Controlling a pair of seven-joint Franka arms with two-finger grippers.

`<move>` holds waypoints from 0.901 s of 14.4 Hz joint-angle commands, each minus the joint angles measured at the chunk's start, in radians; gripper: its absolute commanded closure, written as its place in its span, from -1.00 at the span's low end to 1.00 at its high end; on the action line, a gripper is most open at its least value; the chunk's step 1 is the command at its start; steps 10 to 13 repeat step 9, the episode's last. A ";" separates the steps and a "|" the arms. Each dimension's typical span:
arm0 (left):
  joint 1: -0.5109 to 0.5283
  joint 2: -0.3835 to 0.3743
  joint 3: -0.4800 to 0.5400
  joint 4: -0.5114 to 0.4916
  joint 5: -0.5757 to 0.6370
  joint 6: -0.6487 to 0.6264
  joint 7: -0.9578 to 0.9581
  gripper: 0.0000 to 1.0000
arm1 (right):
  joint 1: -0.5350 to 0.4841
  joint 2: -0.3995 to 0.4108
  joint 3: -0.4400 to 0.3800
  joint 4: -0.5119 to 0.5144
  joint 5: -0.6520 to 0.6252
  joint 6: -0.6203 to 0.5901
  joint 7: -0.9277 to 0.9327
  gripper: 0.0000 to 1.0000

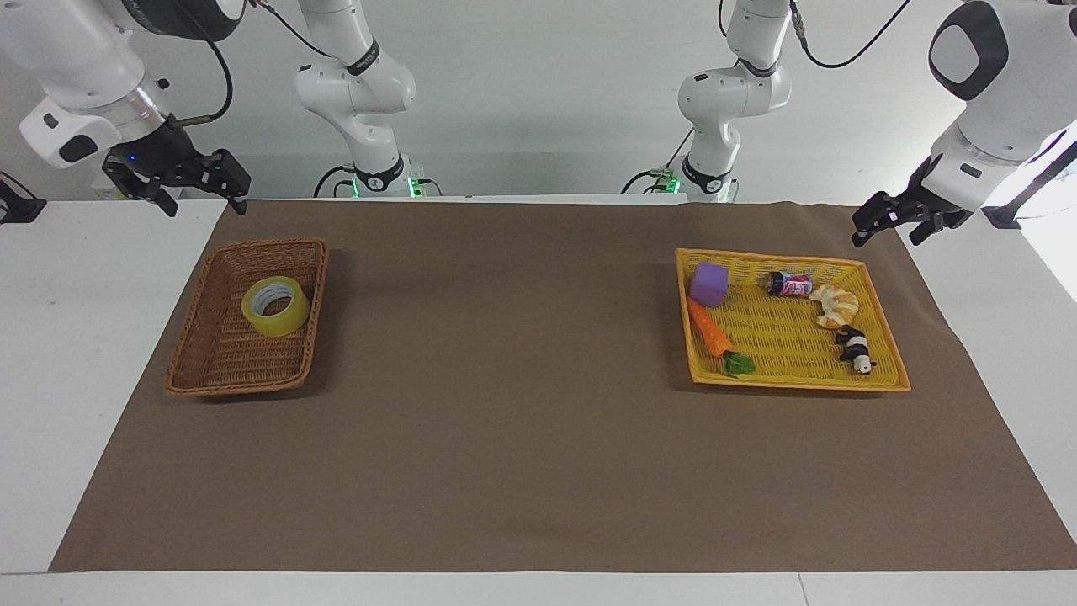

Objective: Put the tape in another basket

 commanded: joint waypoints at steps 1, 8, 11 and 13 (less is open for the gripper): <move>-0.008 -0.008 0.007 -0.014 0.018 0.008 0.012 -0.99 | 0.011 -0.004 -0.007 -0.058 -0.018 0.016 0.012 -1.00; -0.008 -0.008 0.007 -0.014 0.018 0.010 0.012 -0.99 | 0.014 -0.015 -0.022 -0.118 -0.018 0.068 0.001 -1.00; -0.008 -0.008 0.007 -0.014 0.018 0.010 0.012 -0.99 | 0.014 -0.010 -0.022 -0.100 -0.019 0.059 0.001 -1.00; -0.008 -0.008 0.007 -0.014 0.018 0.010 0.012 -0.99 | 0.014 -0.010 -0.022 -0.100 -0.019 0.059 0.001 -1.00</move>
